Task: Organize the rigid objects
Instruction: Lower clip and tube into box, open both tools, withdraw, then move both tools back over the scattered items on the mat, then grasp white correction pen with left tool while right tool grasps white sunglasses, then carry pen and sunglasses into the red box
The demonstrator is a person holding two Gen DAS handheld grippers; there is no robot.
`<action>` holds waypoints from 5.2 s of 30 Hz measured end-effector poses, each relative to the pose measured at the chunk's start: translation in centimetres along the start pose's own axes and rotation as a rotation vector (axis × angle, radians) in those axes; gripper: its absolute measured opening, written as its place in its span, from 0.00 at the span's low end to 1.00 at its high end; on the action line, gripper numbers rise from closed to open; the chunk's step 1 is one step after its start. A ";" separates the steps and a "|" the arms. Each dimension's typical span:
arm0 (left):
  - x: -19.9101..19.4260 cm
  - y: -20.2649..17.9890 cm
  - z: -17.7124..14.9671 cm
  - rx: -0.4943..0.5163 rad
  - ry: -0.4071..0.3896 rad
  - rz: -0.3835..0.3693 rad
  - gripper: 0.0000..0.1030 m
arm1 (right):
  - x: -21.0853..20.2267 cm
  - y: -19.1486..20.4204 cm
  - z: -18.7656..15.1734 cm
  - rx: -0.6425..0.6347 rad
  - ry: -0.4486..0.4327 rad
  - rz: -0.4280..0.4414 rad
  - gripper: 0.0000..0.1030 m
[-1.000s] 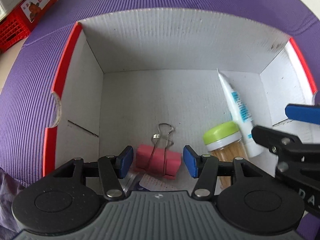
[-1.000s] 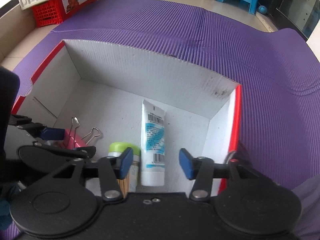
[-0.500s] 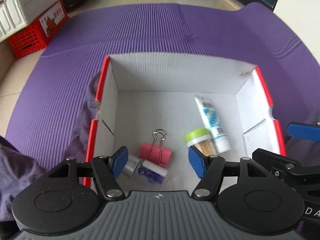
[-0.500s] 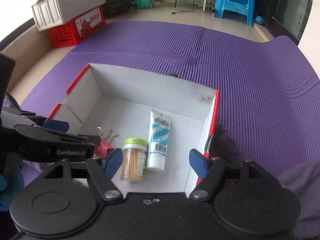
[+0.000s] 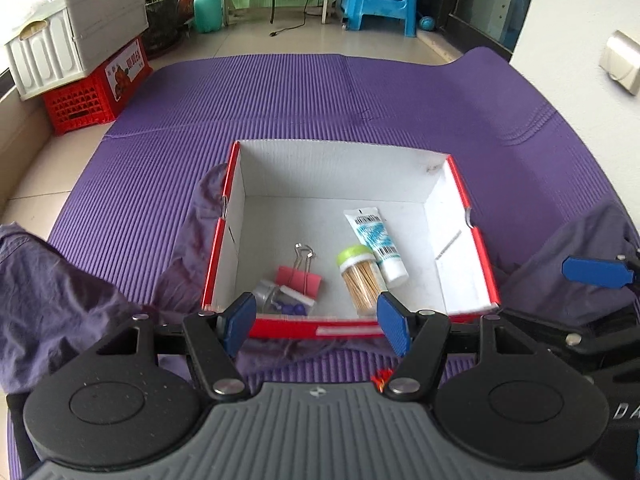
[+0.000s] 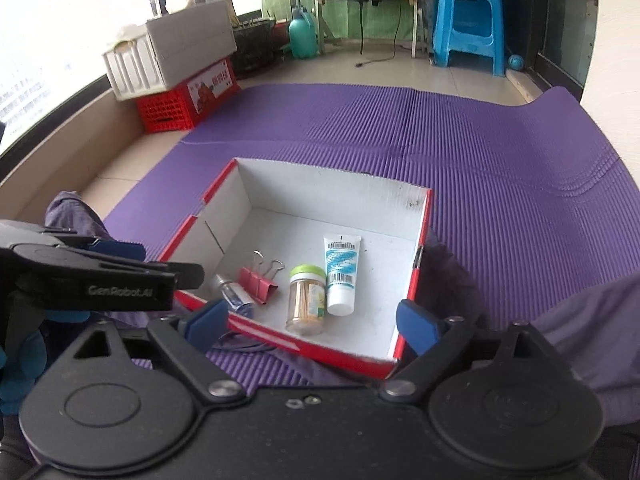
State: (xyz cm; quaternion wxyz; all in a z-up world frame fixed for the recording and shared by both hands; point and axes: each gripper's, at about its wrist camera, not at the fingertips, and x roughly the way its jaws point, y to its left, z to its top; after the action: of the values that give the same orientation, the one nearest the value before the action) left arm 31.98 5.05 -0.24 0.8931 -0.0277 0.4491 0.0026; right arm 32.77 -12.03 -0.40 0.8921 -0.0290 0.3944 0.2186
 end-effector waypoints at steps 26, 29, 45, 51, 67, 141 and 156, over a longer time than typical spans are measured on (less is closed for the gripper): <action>-9.2 -0.5 -8.2 0.010 -0.105 -0.031 0.82 | -9.5 2.4 -7.6 0.032 -0.147 0.107 1.00; -9.7 -0.5 -9.3 -0.006 -0.106 -0.049 0.87 | -9.9 2.0 -8.6 0.077 -0.145 0.130 1.00; -8.1 -0.8 -14.1 -0.025 -0.061 -0.072 1.00 | -9.8 0.9 -13.0 0.141 -0.097 0.110 1.00; -6.1 -0.8 -16.4 -0.036 0.003 -0.091 1.00 | -8.7 0.8 -14.3 0.118 -0.054 0.068 1.00; 1.0 -1.4 -21.4 0.036 0.118 0.010 1.00 | -2.2 1.8 -16.5 0.090 0.120 0.042 0.93; -0.9 -0.9 -20.8 -0.045 0.069 -0.193 0.17 | -0.5 2.3 -17.9 0.341 0.225 0.090 0.31; -3.9 -0.3 -16.2 -0.067 -0.014 -0.191 0.15 | -3.7 0.2 -15.6 0.384 0.129 0.087 0.31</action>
State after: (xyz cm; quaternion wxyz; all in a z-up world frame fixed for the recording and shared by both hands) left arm 16.67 4.01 -6.69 0.8910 -0.1005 0.4377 -0.0673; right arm 19.72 -16.68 -8.49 0.8439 0.1446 0.4859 0.1753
